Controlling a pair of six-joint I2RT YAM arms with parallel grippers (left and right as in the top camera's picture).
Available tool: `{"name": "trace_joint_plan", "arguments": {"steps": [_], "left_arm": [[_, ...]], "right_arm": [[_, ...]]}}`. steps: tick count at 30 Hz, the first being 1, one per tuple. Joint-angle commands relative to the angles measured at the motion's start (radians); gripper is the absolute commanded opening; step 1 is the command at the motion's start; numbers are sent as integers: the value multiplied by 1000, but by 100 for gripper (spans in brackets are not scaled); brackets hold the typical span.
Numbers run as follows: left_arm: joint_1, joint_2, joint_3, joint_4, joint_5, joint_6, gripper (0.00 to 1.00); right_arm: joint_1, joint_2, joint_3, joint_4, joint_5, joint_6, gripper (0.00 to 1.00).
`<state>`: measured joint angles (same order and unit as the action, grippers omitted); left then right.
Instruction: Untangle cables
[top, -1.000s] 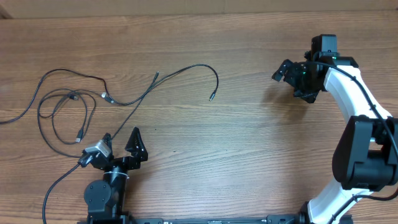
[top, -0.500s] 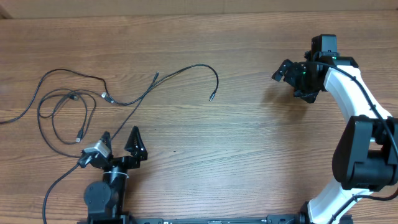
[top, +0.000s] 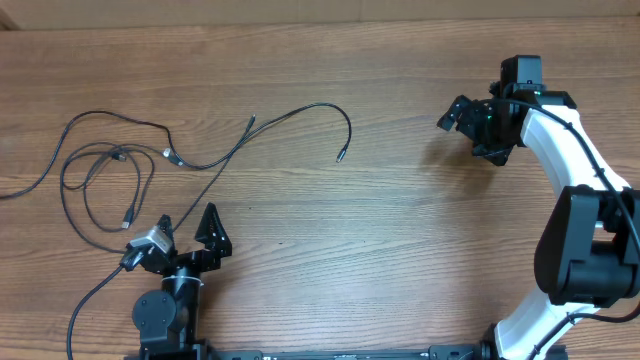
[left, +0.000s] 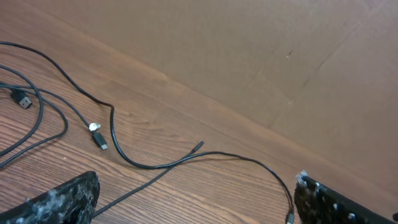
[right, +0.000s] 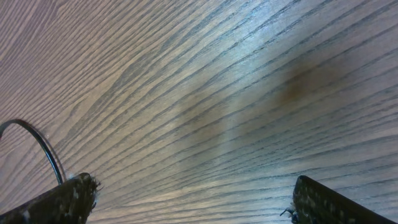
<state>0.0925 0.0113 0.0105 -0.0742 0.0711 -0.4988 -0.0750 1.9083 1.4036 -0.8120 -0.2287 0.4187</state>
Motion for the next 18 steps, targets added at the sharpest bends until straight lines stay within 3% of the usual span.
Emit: {"name": "trace_joint_plan", "arguments": {"steps": [1, 14, 18], "left_arm": [[5, -8, -5, 0, -3, 5, 100], [5, -8, -5, 0, -9, 6, 100], [5, -7, -5, 4, -140, 40, 100]], "right_arm": [[1, -25, 16, 2, 3, 0, 100], [1, -25, 16, 2, 3, 0, 100], [1, -25, 16, 2, 3, 0, 100]]}}
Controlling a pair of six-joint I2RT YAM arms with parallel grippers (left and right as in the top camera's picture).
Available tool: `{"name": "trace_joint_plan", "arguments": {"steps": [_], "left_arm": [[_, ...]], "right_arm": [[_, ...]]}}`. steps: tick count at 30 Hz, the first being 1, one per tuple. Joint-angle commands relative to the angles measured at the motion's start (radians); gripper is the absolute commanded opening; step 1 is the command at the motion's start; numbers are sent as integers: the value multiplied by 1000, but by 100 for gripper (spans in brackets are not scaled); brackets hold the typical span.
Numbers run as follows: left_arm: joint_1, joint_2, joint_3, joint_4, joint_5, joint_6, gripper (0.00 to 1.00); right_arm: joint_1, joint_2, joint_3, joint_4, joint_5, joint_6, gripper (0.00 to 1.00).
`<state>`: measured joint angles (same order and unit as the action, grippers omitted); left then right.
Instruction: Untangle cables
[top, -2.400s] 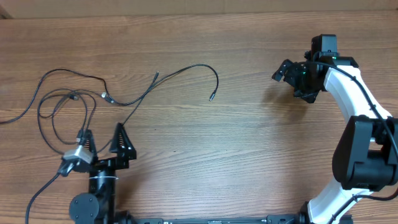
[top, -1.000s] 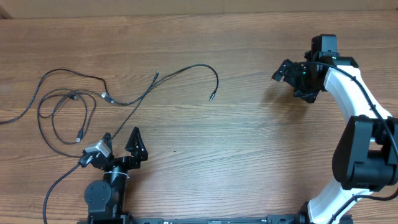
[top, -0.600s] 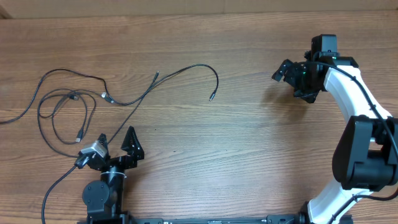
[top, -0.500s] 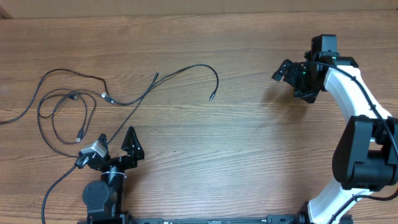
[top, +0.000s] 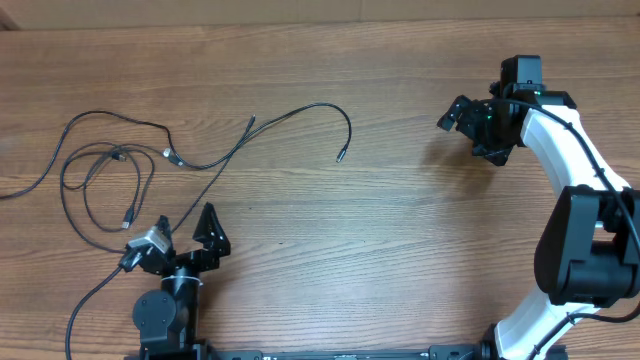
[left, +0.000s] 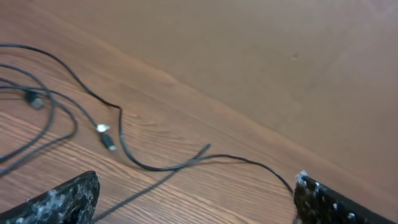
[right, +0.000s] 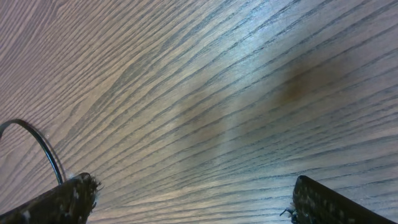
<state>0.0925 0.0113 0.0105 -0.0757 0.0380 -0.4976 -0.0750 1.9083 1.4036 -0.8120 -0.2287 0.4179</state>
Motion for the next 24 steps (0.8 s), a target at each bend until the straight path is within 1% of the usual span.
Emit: {"name": "trace_joint_plan", "arguments": {"steps": [1, 3, 6, 12, 14, 15, 19, 24], "left_arm": [[5, -7, -5, 6, -130, 49, 100], [6, -7, -5, 10, -163, 60, 100], [6, -7, -5, 12, -168, 77, 99], [5, -7, -5, 17, -168, 243, 100], [5, -7, -5, 17, -166, 279, 99], [5, -7, -5, 16, -135, 318, 99], [5, -7, -5, 16, -25, 380, 100], [5, -7, -5, 21, 10, 394, 99]], "right_arm": [[1, -25, 16, 2, 3, 1, 100], [1, -25, 16, 2, 3, 1, 100], [1, -25, 16, 2, 3, 1, 100], [1, -25, 16, 2, 4, 1, 100], [1, -25, 16, 2, 3, 1, 100], [1, -25, 16, 2, 3, 1, 100], [1, -25, 16, 2, 3, 1, 100], [1, -25, 16, 2, 3, 1, 100]]}}
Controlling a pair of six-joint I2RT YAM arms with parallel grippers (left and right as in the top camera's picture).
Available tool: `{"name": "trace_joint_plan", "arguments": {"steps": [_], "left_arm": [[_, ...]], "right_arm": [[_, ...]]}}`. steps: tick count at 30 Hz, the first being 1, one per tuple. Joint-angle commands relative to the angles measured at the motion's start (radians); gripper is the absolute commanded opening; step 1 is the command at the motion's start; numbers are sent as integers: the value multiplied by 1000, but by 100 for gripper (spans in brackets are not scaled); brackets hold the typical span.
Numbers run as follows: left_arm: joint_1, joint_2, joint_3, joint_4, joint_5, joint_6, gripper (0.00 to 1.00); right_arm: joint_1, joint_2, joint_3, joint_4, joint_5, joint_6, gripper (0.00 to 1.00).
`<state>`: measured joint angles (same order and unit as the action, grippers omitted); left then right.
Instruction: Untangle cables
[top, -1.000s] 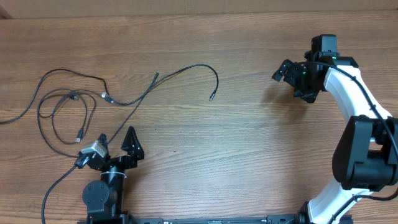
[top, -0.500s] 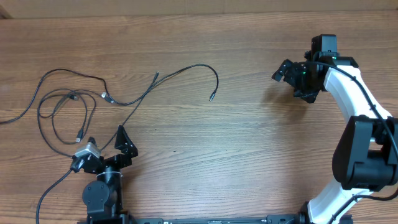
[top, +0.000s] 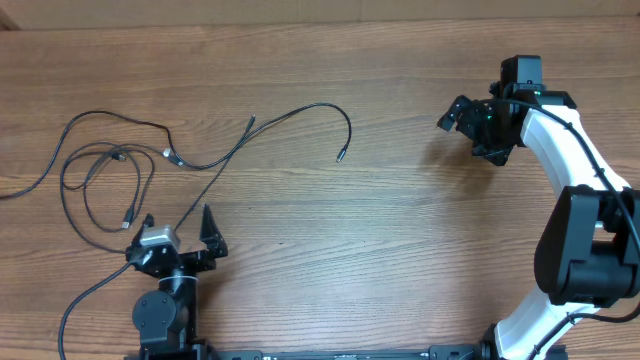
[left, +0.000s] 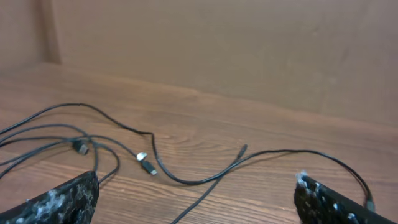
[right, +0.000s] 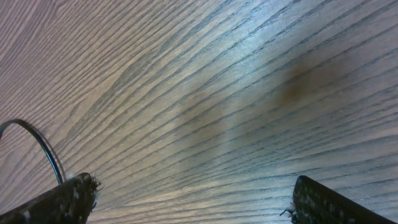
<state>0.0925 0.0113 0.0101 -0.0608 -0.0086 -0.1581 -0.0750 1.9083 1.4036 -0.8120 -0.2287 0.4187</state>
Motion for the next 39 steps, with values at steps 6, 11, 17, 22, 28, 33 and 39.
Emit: {"name": "trace_joint_plan", "arguments": {"steps": [6, 11, 17, 22, 28, 33, 39], "left_arm": [[5, -7, -4, 2, 114, 54, 100], [5, -7, -4, -10, 107, 54, 100], [5, -7, -4, -10, 107, 54, 100], [5, -7, -4, -10, 107, 54, 99], [5, -7, -4, -10, 107, 54, 100], [5, -7, -4, -10, 107, 54, 99], [-24, -7, -4, -10, 106, 54, 100]], "right_arm": [[1, -25, 16, 2, 3, 0, 100], [1, -25, 16, 2, 3, 0, 100], [1, -25, 16, 2, 3, 0, 100], [1, -25, 16, 2, 3, 0, 100], [1, -25, 16, 2, 3, 0, 100], [1, -25, 16, 2, 3, 0, 100], [1, -25, 16, 2, 3, 0, 100]]}}
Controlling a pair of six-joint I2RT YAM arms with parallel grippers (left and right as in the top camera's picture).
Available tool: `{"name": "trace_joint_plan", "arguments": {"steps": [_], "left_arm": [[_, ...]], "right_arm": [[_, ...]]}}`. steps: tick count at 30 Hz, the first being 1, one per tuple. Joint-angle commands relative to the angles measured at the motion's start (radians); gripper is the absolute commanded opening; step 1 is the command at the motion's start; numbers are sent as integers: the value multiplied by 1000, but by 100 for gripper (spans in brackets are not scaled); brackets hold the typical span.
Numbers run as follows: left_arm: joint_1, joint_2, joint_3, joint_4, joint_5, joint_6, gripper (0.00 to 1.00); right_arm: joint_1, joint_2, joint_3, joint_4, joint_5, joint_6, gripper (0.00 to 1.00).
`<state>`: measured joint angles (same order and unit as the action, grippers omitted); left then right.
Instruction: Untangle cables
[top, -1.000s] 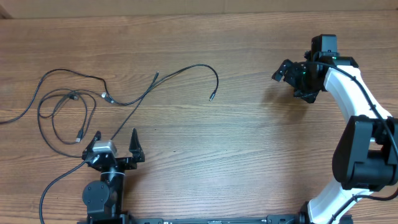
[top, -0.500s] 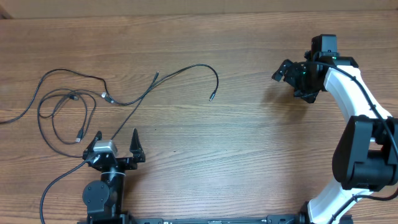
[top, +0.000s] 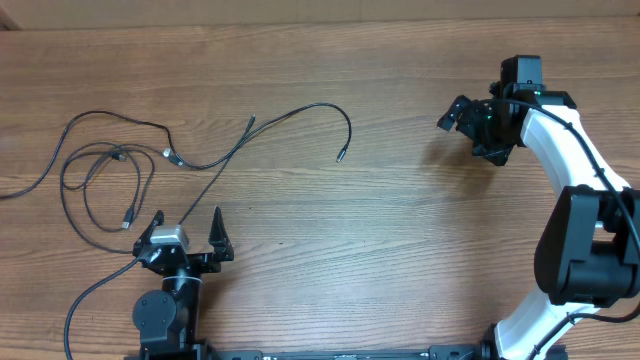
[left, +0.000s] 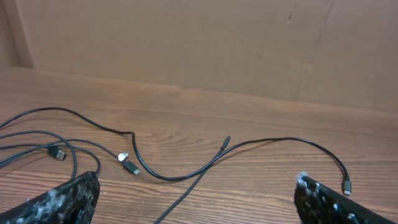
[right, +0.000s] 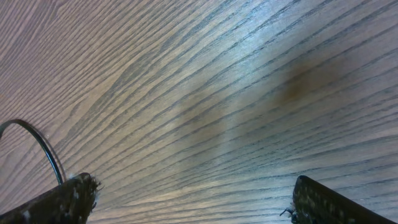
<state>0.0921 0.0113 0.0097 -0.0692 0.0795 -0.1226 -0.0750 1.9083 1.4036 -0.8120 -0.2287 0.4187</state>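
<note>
Several thin black cables lie on the left of the wooden table (top: 330, 240). Their loops overlap in a tangle (top: 100, 185), and one long strand (top: 300, 108) arcs right to a plug (top: 340, 155). My left gripper (top: 186, 230) stands open at the near left, facing the cables. In its wrist view the gripper (left: 196, 211) has one strand (left: 186, 196) running along the table between its fingers, with the arcing cable (left: 273, 140) and small plugs (left: 127, 163) beyond. My right gripper (top: 456, 112) is open at the far right, and in the right wrist view it (right: 193, 199) hangs over bare wood.
A brown cardboard wall (left: 199, 43) closes off the table's far side. A dark curved wire (right: 37, 143) shows at the left edge of the right wrist view. The right arm (top: 570, 170) runs along the table's right side.
My left gripper has turned slightly to the right. Its view now takes in the arcing cable's plug on the right. It stays open. The right arm and the cables have not moved.
At first my left gripper stood open near the tangle, rolled so the wall ran slanted across its view. Later it faced the cables level, turned more to the left, and now it has swung a little right. My right gripper stayed open over bare wood throughout.
</note>
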Motion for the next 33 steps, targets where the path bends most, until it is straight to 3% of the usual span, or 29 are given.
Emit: {"name": "trace_joint_plan", "arguments": {"steps": [1, 15, 33], "left_arm": [[-29, -7, -4, -1, 18, 18, 100], [-43, -9, -4, -1, 18, 19, 100], [-45, -9, -4, -1, 18, 18, 100]], "right_arm": [[1, -25, 16, 2, 3, 0, 100], [2, -80, 16, 2, 3, 0, 100], [2, -690, 16, 1, 3, 0, 100]]}}
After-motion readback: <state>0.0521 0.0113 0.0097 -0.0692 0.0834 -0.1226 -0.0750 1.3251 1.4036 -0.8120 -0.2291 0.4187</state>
